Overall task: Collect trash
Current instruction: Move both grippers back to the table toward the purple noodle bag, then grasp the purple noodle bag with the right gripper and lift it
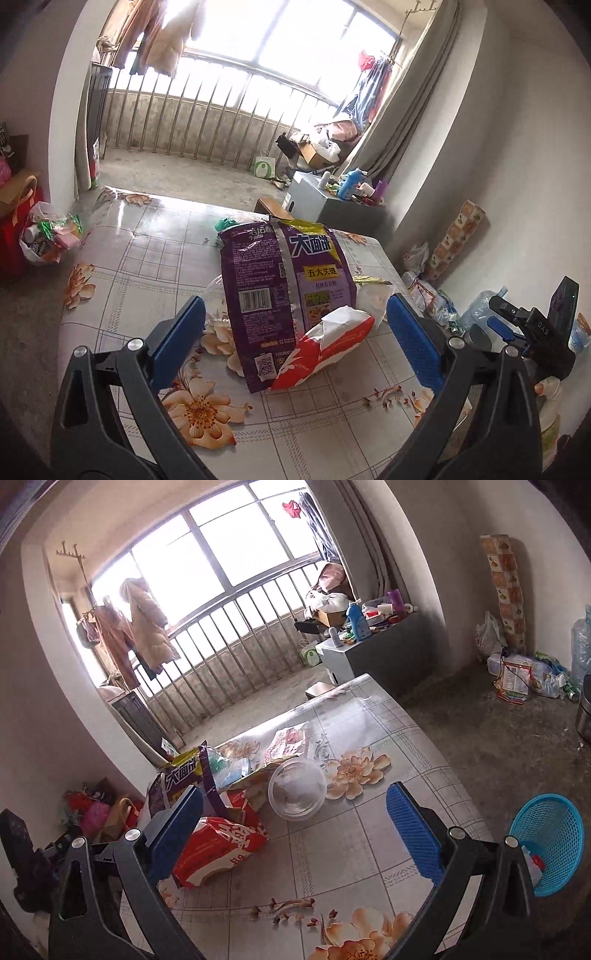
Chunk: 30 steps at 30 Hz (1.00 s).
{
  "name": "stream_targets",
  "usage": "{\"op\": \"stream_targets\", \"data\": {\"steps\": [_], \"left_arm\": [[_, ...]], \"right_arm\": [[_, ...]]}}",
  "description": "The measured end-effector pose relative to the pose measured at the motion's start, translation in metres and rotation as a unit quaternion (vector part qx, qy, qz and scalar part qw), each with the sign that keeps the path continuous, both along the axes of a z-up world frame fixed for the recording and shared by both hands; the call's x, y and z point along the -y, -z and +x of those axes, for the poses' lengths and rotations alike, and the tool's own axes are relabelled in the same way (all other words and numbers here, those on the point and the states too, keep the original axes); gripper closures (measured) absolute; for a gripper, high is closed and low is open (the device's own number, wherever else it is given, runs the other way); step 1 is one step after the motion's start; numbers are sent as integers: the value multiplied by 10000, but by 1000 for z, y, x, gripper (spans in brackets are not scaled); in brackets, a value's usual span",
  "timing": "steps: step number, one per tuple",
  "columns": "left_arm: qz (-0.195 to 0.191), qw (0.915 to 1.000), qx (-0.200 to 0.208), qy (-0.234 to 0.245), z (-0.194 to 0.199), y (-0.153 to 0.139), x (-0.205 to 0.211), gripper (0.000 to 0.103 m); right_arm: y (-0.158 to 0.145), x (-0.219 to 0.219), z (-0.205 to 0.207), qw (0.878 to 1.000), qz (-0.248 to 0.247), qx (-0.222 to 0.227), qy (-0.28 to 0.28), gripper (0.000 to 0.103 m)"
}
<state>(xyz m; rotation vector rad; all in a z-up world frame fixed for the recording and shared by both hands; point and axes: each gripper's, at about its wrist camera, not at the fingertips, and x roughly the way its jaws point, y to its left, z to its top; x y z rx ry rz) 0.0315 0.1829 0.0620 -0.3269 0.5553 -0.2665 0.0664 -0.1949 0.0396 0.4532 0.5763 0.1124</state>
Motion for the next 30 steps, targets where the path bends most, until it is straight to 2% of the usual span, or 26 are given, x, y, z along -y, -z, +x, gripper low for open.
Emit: {"op": "stream_targets", "data": {"steps": [6, 7, 10, 15, 18, 22, 25, 30], "left_arm": [[-95, 9998, -190, -19, 14, 24, -10, 9], [-127, 9997, -217, -13, 17, 28, -12, 9], [-335, 9989, -325, 40, 29, 41, -19, 20], [-740, 9943, -750, 138, 57, 70, -30, 38], [-1070, 9886, -1054, 137, 73, 87, -41, 45], [-1617, 9777, -1331, 126, 91, 107, -54, 46], [-2011, 9675, -1500, 326, 101, 119, -60, 46], [-2311, 9559, -1717, 584, 115, 135, -55, 46]], "right_arm": [[10, -32, 18, 9971, 371, -241, -615, 18], [11, -38, 24, 9963, 404, -300, -701, 22], [18, -52, 42, 9925, 513, -465, -1011, 29], [30, -84, 74, 9853, 537, -691, -1466, 38], [36, -100, 90, 9809, 615, -839, -1646, 43], [42, -121, 102, 9764, 600, -897, -1871, 45], [49, -133, 110, 9728, 527, -1021, -2010, 48], [55, -136, 107, 9705, 449, -1166, -2063, 50]]}}
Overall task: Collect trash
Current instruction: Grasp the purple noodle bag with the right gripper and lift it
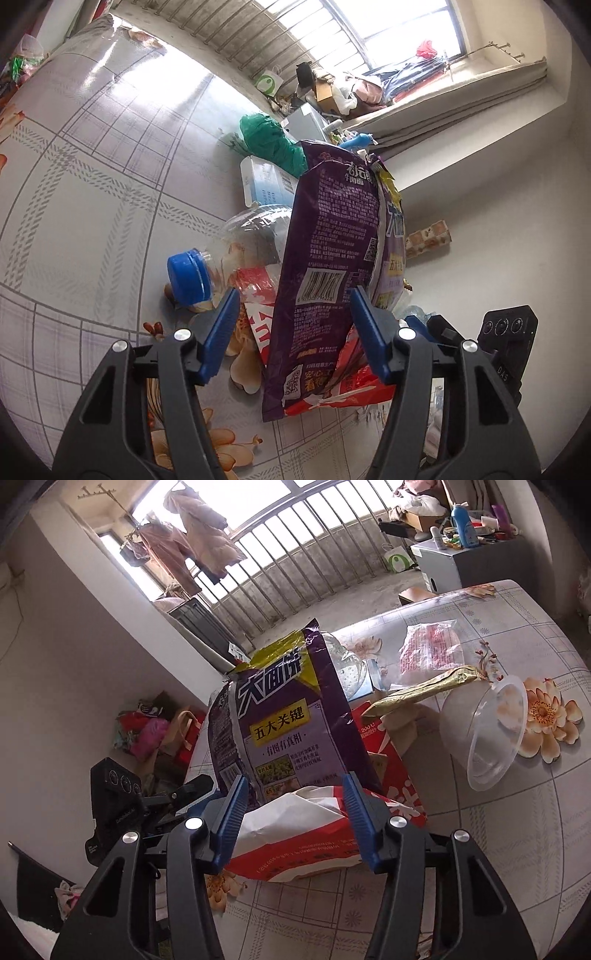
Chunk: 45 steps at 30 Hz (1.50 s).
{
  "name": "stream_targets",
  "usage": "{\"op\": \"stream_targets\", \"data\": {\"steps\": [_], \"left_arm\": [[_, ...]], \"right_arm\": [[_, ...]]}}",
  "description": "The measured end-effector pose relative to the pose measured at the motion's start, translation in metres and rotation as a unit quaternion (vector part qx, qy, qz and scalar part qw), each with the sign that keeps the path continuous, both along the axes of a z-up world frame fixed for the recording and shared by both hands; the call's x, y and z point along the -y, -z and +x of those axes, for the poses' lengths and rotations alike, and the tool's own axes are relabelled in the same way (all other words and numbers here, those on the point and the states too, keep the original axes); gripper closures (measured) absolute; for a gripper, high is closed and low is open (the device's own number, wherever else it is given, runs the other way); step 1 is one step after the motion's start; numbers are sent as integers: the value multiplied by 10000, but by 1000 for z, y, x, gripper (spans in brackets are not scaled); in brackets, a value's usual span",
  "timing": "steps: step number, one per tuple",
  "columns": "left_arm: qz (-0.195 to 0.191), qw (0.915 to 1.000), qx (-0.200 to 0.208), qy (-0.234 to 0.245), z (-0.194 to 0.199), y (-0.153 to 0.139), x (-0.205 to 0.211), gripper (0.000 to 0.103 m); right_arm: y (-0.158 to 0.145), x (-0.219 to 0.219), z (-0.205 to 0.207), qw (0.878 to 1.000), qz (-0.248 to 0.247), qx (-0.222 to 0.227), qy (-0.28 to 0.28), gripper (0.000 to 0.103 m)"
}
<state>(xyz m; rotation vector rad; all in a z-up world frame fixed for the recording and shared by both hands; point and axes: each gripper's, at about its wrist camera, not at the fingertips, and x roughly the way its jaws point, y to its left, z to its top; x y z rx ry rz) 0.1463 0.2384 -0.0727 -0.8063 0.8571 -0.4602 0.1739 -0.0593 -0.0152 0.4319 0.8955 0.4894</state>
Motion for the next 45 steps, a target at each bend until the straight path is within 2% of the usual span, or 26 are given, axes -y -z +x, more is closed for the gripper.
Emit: {"op": "stream_targets", "data": {"steps": [5, 14, 17, 22, 26, 28, 35, 39, 45], "left_arm": [[-137, 9993, 107, 322, -3, 2, 14, 47], [-62, 9937, 588, 952, -26, -16, 45, 62], [193, 9913, 670, 1120, -34, -19, 58, 63], [873, 9812, 965, 1426, -44, -29, 86, 63], [1065, 9751, 1103, 1604, -54, -34, 102, 72], [1157, 9710, 1171, 1736, -53, -36, 112, 73], [1452, 9436, 1557, 2536, -73, -41, 147, 73], [1361, 9368, 1458, 2874, -75, -35, 164, 73], [1124, 9350, 1297, 3102, -79, -25, 178, 71]], "right_arm": [[-2, 7, -11, 10000, -48, -14, -56, 50], [1, 24, -39, 9998, -164, -146, -35, 50], [5, 34, -51, 9996, -152, -229, 42, 50], [7, 51, -65, 9993, -139, -257, 220, 50], [4, 68, -67, 9988, -17, -207, 446, 50], [3, 78, -69, 9982, 50, -201, 569, 50], [8, 126, -88, 9921, 257, -354, 1171, 50], [19, 163, -105, 9830, 541, -526, 1675, 50], [24, 192, -124, 9740, 719, -522, 2084, 50]]}}
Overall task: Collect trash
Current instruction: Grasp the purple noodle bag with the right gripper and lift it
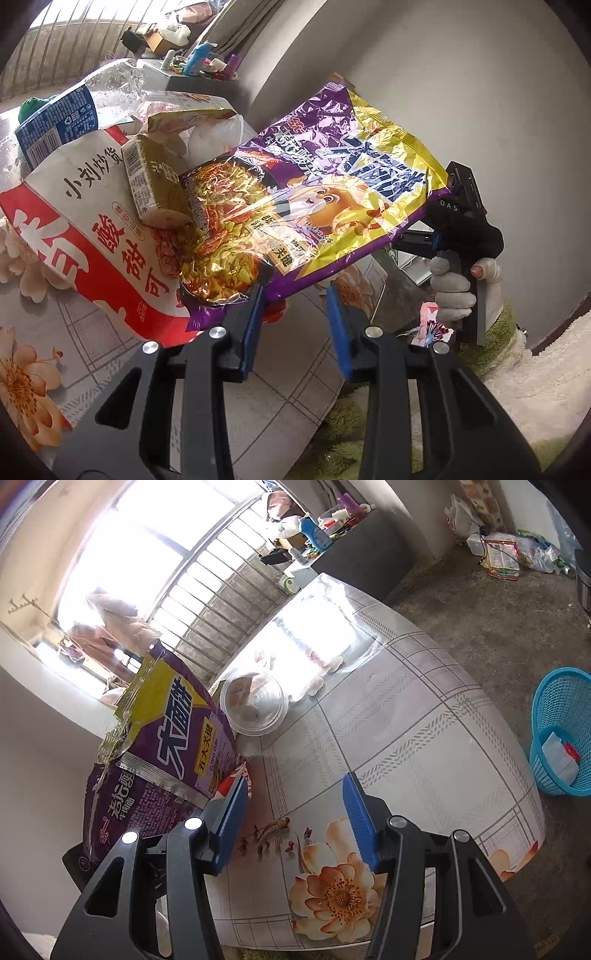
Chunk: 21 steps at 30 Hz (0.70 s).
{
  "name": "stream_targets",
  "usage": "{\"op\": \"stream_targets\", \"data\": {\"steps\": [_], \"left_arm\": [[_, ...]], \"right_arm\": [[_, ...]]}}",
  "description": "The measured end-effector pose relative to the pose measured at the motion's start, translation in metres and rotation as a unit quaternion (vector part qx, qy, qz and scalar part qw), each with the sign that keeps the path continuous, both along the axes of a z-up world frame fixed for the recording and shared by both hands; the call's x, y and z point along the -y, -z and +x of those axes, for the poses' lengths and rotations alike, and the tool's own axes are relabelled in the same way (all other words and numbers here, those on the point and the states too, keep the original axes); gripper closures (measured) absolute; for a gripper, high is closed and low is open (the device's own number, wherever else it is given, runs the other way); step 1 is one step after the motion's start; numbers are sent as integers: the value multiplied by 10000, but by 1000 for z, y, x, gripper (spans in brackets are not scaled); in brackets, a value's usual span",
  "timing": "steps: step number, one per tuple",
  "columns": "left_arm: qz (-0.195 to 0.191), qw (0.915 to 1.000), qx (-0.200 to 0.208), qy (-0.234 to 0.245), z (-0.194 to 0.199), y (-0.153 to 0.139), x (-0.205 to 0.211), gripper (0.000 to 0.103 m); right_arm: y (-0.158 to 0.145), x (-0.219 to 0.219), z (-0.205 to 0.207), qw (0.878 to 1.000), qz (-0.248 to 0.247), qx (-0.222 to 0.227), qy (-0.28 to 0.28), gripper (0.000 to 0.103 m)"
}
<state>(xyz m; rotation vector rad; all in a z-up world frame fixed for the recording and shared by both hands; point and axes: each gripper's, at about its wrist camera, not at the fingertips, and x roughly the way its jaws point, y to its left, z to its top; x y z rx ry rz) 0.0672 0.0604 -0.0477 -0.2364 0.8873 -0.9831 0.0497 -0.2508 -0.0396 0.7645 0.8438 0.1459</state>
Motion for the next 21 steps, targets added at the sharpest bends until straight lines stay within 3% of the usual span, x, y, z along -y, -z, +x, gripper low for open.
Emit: {"op": "stream_targets", "data": {"steps": [5, 8, 11, 14, 17, 21], "left_arm": [[-136, 9998, -165, -18, 3, 4, 7, 69], [-112, 9997, -197, -42, 1, 7, 10, 69], [-97, 9997, -218, -36, 3, 7, 17, 69], [-95, 9997, -220, 15, 2, 7, 26, 69], [-31, 9998, -155, 108, 1, 6, 40, 69], [37, 9996, -153, 245, -3, 7, 55, 69]], "right_arm": [[6, 18, -9, 9993, 242, 61, 279, 50], [1, 21, -16, 9981, 428, 392, 229, 46], [-13, 13, -26, 9925, 580, 1048, -225, 37], [-26, -9, -32, 9815, 621, 1467, -1065, 29], [-30, -29, -34, 9749, 334, 1565, -1549, 29], [-27, -43, -22, 9780, 154, 1441, -1501, 29]]}}
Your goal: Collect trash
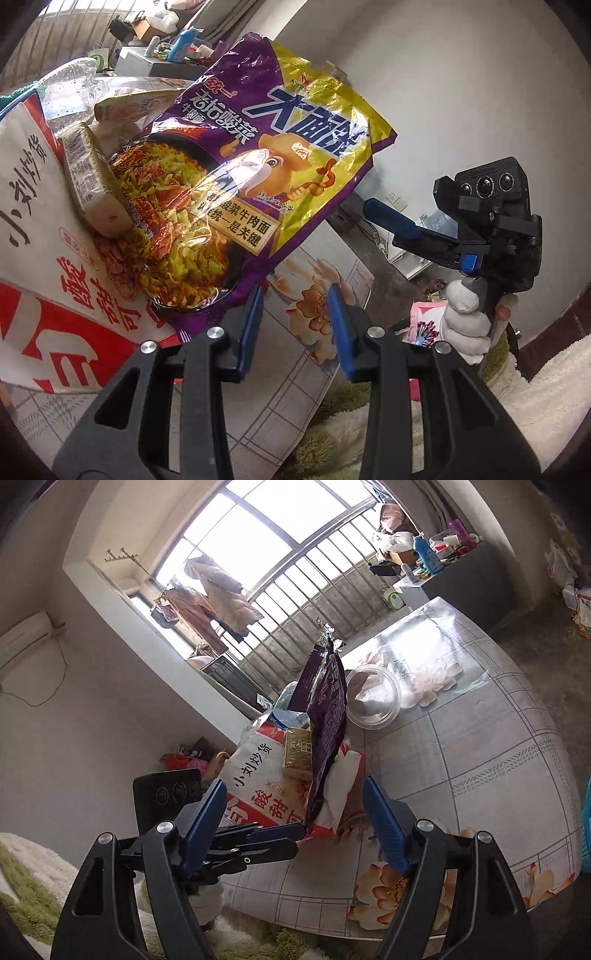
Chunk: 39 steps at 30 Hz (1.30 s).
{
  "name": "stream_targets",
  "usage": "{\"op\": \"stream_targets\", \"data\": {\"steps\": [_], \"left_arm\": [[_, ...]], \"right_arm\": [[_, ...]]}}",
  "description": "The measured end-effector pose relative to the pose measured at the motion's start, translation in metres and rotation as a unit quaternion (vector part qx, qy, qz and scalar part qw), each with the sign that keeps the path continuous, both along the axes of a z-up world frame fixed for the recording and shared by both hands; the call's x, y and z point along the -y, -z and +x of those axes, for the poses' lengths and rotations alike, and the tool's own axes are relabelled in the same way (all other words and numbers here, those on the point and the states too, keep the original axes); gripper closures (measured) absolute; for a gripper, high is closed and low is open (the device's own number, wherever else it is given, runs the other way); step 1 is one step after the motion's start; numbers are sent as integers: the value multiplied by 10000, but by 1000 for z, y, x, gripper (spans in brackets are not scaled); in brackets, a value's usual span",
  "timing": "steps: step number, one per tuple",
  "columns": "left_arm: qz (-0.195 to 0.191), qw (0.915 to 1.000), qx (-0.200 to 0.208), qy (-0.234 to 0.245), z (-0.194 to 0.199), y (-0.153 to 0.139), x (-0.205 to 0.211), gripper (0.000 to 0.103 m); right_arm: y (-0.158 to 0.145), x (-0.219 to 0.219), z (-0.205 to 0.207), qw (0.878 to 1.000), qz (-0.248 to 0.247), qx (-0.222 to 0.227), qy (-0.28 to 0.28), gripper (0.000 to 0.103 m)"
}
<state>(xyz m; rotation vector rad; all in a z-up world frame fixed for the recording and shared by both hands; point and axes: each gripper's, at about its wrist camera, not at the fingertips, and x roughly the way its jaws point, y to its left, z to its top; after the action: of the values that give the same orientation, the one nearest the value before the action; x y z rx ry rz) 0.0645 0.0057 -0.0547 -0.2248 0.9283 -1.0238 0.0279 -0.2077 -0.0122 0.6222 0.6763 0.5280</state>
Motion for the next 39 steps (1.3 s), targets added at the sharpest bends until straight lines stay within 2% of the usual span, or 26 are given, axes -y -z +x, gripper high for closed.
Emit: {"op": "stream_targets", "data": {"steps": [3, 6, 8, 11, 12, 15, 17, 19, 23, 28, 31, 37, 39], "left_arm": [[35, 10000, 20, 36, -3, 0, 5, 69], [19, 10000, 28, -5, -5, -2, 2, 69], [9, 10000, 23, -50, -5, -2, -2, 69], [-23, 10000, -23, -81, -4, 1, -7, 69], [-29, 9999, -48, -84, -4, 2, -7, 69], [3, 10000, -34, -81, -4, 3, -8, 69], [19, 10000, 41, -69, -6, 0, -7, 69], [13, 9999, 114, -66, -8, -4, -8, 69], [33, 9998, 161, -91, -11, -8, -11, 69], [-13, 9998, 168, -95, -10, -13, -10, 69], [-65, 9997, 246, -38, -11, -21, -4, 69], [-242, 9980, 513, 266, -12, -41, 23, 69], [-221, 9976, 538, 373, -10, -44, 39, 69]], "right_arm": [[5, -12, 17, 9996, -194, -176, 100, 30], [13, -21, 34, 9992, -146, -364, 98, 36], [11, -28, 38, 9996, -66, -290, -23, 36], [3, -39, 36, 9996, -195, -109, -160, 38], [0, -41, 35, 9995, -258, -102, -151, 42], [4, -44, 40, 9984, -429, -351, 68, 61], [11, -42, 44, 9970, -472, -570, 212, 86], [15, -34, 44, 9966, -304, -698, 321, 96], [8, -7, 33, 9957, -154, -676, 617, 98], [2, 51, 14, 9909, 483, -686, 1051, 98], [12, 82, -2, 9850, 779, -827, 1302, 98], [56, 104, -15, 9699, 409, -1801, 1588, 98], [68, 101, -17, 9619, -36, -2105, 1746, 98]]}}
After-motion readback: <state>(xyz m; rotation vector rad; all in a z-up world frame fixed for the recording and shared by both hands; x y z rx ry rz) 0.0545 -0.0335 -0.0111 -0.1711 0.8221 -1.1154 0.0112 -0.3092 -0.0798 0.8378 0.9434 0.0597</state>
